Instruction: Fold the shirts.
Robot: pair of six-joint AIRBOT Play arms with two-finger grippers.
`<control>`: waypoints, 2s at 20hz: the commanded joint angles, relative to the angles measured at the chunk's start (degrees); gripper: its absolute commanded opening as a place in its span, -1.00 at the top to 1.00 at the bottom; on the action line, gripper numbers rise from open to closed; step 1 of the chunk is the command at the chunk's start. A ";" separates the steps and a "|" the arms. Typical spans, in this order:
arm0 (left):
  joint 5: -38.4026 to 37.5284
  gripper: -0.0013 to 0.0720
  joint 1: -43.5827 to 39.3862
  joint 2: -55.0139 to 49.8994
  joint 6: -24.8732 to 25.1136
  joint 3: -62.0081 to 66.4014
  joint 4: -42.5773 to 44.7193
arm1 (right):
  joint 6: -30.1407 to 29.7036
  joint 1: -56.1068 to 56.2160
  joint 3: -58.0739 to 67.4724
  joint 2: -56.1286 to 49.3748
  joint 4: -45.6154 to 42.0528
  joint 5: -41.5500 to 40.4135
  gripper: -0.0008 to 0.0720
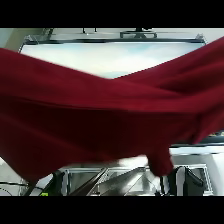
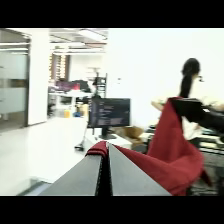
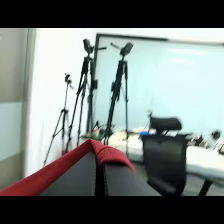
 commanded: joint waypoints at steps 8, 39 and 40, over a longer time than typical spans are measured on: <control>12.02 0.90 -29.97 -28.44 -0.61 -5.60 46.84 | 0.02 22.64 -9.81 -37.97 -6.69 4.55 0.93; 25.99 0.91 -34.88 -70.82 -2.51 18.69 53.86 | 5.92 23.45 14.88 -81.24 -23.23 -1.05 0.93; 26.16 0.91 -35.32 -70.82 -2.51 18.69 55.60 | 7.69 23.47 14.88 -81.26 -26.45 -1.07 0.93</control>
